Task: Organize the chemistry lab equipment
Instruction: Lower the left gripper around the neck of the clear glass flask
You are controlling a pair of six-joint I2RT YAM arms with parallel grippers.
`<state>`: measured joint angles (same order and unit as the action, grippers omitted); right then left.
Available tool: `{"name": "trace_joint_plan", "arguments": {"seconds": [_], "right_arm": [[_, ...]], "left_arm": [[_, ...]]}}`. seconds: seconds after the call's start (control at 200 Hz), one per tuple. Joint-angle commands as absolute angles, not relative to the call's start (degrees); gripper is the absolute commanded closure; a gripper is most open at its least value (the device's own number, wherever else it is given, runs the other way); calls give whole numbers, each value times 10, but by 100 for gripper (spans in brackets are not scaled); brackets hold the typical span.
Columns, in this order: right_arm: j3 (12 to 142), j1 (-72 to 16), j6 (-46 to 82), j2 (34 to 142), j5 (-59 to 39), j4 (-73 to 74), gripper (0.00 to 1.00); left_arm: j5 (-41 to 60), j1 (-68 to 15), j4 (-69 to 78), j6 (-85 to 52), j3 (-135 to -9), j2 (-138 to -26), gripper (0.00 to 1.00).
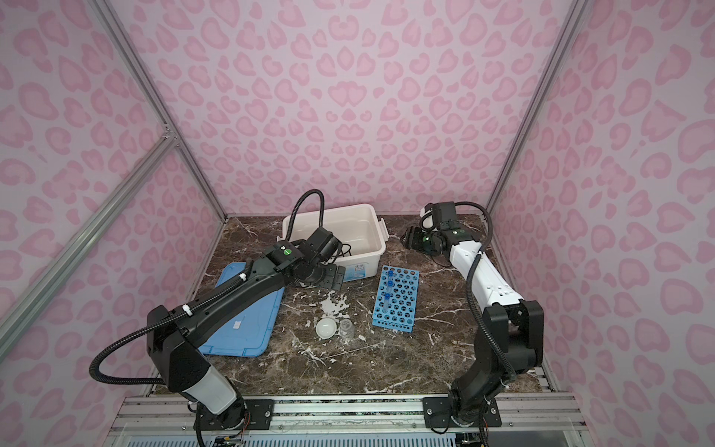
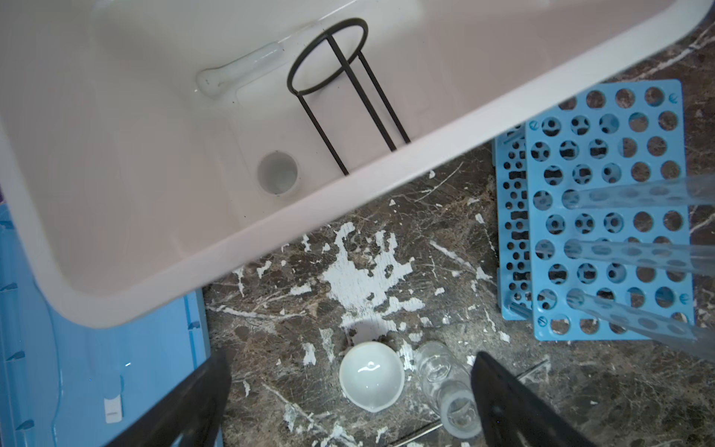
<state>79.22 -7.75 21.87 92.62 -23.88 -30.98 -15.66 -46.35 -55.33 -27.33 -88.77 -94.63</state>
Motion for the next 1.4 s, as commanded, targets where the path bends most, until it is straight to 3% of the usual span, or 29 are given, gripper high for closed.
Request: {"name": "trace_joint_plan", "arguments": {"seconds": [0.0,0.55,1.395], "right_arm": [[771,-76,217,913,-244,-289,33],[684,-69,223,830,-224,-281,32],[629,-67,219,776,-208,-287,32]], "left_arm": [[-176,-494,-536,-322,-862,-940,2],[-119,-579,-497,-340,-793,-979,2],[-107,-598,-478,-359,-745,-1002,25]]}}
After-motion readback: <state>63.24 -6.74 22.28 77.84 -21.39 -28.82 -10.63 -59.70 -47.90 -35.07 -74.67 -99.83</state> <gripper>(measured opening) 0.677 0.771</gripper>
